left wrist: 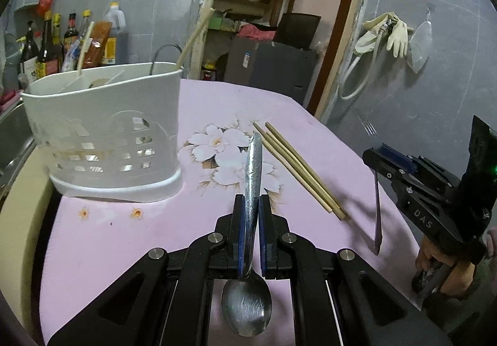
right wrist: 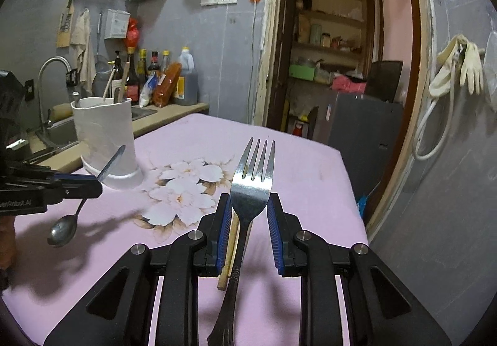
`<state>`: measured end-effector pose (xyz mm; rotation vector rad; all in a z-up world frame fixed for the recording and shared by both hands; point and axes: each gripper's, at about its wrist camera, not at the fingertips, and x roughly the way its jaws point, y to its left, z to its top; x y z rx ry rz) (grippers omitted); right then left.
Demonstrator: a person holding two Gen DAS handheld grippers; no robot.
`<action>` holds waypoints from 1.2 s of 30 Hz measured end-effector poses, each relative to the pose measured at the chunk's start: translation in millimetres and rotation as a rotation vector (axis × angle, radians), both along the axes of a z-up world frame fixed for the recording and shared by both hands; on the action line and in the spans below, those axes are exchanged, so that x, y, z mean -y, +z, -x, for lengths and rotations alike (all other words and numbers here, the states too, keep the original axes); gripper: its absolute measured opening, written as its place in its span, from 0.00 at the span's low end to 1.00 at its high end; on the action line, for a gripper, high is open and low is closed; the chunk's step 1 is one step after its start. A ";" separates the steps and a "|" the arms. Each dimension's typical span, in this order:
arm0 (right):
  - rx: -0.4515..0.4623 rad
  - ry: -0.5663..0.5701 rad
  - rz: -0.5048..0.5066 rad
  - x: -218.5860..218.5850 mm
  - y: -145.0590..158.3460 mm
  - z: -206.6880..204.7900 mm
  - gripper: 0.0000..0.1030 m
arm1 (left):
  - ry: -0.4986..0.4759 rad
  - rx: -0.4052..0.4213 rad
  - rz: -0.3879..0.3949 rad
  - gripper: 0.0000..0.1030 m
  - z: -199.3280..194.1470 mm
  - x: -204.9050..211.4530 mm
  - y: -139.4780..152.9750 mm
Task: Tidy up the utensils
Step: 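Lift the spoon with the left tool and the fork with the right toward the holder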
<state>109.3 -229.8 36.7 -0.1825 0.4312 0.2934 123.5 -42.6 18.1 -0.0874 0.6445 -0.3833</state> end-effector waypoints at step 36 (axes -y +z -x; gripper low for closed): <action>0.343 0.212 -0.186 -96.5 80.2 -2.7 0.19 | 0.295 0.330 0.095 0.00 -0.8 -102.7 63.4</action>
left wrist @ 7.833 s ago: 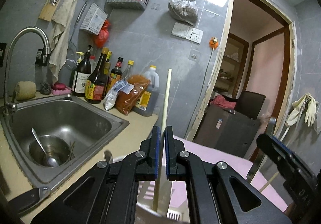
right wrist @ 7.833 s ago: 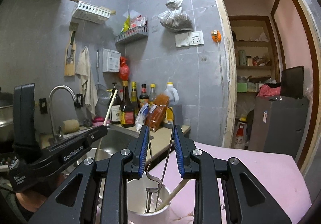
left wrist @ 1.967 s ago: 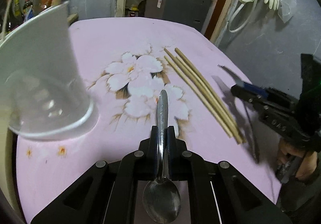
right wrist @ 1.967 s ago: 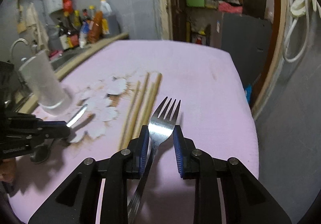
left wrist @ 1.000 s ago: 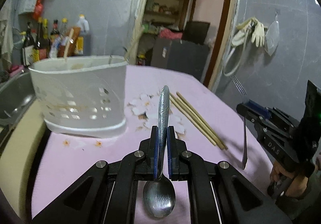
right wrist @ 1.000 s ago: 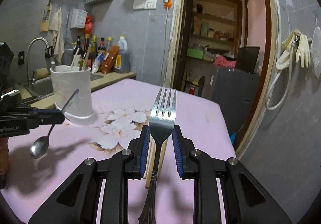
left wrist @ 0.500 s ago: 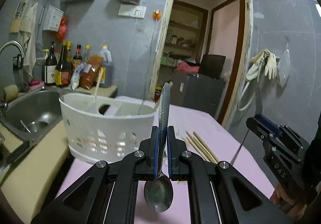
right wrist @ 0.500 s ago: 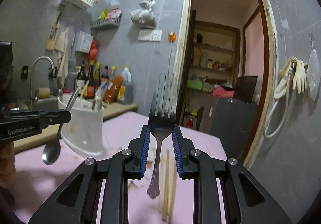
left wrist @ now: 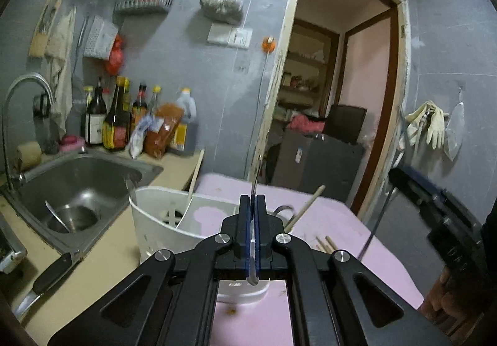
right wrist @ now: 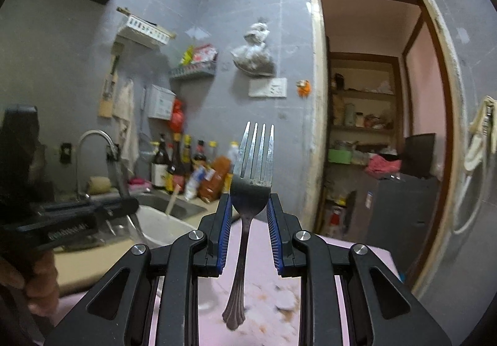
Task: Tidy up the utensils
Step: 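Lift the spoon with the left tool and the fork with the right toward the holder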
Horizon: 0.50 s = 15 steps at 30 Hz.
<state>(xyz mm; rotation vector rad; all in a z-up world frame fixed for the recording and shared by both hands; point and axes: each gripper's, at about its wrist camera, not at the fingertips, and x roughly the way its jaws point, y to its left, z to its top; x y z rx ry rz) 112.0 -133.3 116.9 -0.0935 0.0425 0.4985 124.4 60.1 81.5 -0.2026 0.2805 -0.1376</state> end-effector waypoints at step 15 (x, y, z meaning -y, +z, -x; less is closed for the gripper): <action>-0.025 0.128 -0.112 -18.7 22.5 -23.0 0.19 | 0.067 -0.018 0.015 0.00 5.1 -34.0 36.0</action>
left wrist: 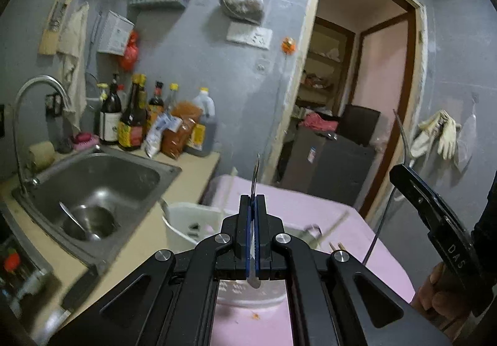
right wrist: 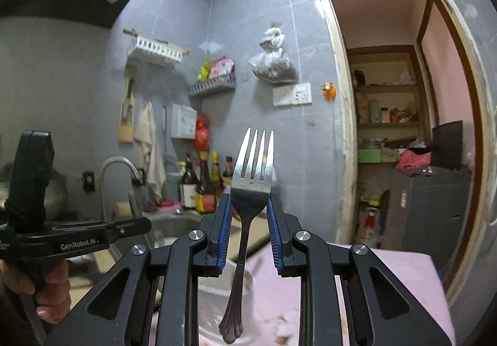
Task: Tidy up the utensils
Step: 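Lift the spoon with the left tool and the fork with the right toward the holder, then open the left gripper over the holder while the right gripper releases the fork into it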
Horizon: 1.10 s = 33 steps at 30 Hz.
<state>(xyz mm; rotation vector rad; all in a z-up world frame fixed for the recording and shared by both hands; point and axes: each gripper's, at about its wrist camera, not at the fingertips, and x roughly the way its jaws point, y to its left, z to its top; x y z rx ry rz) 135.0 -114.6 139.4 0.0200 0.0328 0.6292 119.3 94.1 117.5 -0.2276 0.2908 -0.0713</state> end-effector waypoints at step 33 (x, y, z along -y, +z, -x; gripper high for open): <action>-0.137 0.053 0.084 -61.6 -35.6 -68.6 0.23 | 0.033 -0.210 0.014 0.01 -78.4 -31.6 -36.4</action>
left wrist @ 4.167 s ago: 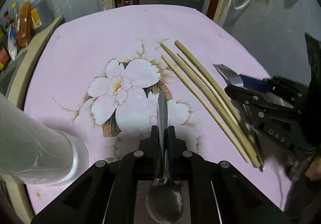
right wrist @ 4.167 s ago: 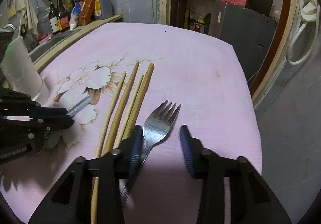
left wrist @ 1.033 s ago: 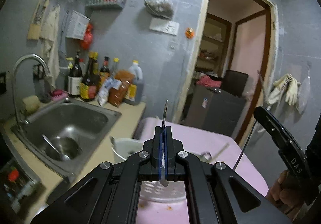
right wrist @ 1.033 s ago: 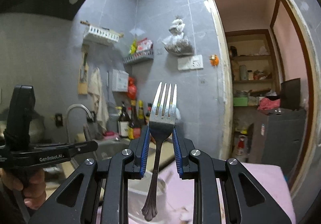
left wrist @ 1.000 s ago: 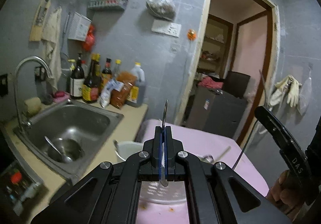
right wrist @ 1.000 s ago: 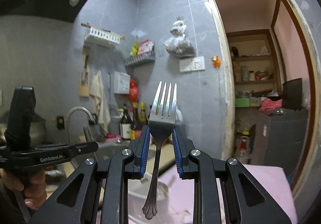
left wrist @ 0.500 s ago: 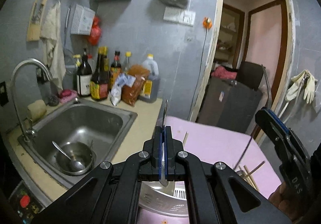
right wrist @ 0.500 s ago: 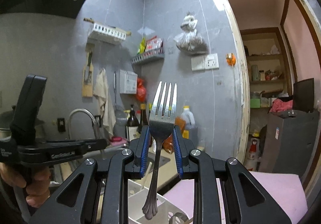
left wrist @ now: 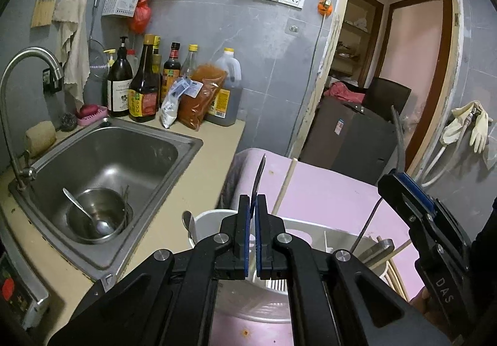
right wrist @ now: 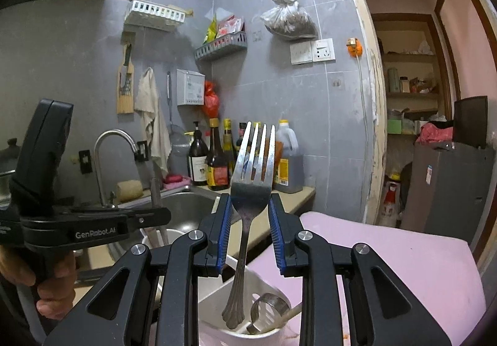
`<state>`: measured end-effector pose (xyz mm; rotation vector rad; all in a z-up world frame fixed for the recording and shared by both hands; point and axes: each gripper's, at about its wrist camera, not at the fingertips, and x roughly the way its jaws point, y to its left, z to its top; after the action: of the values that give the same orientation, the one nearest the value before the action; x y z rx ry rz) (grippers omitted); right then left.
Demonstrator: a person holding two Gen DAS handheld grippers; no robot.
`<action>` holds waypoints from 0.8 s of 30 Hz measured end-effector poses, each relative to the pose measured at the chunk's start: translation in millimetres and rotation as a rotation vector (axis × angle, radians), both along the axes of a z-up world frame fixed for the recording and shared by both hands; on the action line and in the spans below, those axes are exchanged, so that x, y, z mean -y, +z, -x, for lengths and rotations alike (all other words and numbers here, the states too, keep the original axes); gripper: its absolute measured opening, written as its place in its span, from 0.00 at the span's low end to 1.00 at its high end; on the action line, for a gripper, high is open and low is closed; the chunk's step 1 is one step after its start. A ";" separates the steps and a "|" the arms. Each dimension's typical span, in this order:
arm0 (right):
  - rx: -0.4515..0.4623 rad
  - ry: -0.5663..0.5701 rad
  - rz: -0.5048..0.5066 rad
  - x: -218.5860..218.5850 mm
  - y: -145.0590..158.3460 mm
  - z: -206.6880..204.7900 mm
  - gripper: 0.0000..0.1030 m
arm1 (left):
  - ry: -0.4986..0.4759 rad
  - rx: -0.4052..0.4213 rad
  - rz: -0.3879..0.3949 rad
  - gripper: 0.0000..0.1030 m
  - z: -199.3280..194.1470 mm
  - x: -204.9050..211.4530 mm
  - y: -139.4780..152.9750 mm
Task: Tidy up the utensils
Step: 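Open the left gripper over the holder while the right gripper releases the fork into it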
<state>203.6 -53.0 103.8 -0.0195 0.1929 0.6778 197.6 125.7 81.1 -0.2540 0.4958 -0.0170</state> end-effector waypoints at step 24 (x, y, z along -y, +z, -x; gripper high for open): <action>0.165 -0.190 -0.108 106.2 36.4 54.7 1.00 | -0.007 0.261 -0.007 0.92 50.5 52.5 35.4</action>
<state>148.9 -159.2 140.1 0.0458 -0.0007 0.4935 147.2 73.2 116.5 -0.2391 0.2370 -0.0547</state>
